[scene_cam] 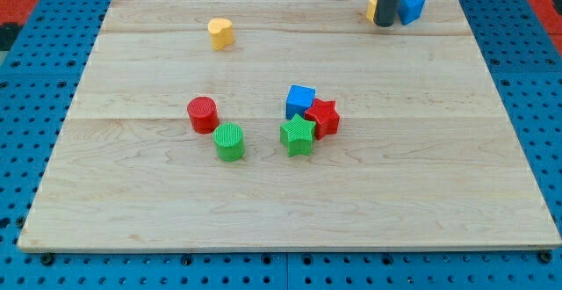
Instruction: Move yellow heart towards top left
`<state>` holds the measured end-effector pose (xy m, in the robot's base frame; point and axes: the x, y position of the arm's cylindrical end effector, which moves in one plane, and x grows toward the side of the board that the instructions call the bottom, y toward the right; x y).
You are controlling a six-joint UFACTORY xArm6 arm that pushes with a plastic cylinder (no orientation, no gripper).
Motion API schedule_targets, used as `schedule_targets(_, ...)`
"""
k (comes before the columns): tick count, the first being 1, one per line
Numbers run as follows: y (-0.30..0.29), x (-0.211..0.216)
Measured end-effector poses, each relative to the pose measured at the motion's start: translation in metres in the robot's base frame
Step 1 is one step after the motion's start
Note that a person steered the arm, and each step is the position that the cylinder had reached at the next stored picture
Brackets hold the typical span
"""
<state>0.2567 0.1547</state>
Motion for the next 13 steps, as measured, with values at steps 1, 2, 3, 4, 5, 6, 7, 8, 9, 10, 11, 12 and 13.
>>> schedule_targets(1, -0.018, 0.019)
schedule_targets(2, -0.040, 0.052)
schedule_targets(3, -0.059, 0.054)
schedule_targets(4, -0.060, 0.054)
schedule_targets(5, -0.060, 0.055)
schedule_targets(6, -0.095, 0.067)
schedule_targets(7, -0.181, 0.068)
schedule_targets(8, -0.203, 0.067)
schedule_targets(9, -0.203, 0.067)
schedule_targets(10, -0.205, 0.070)
schedule_targets(11, -0.243, 0.069)
schedule_targets(12, -0.265, 0.039)
schedule_targets(13, -0.265, 0.039)
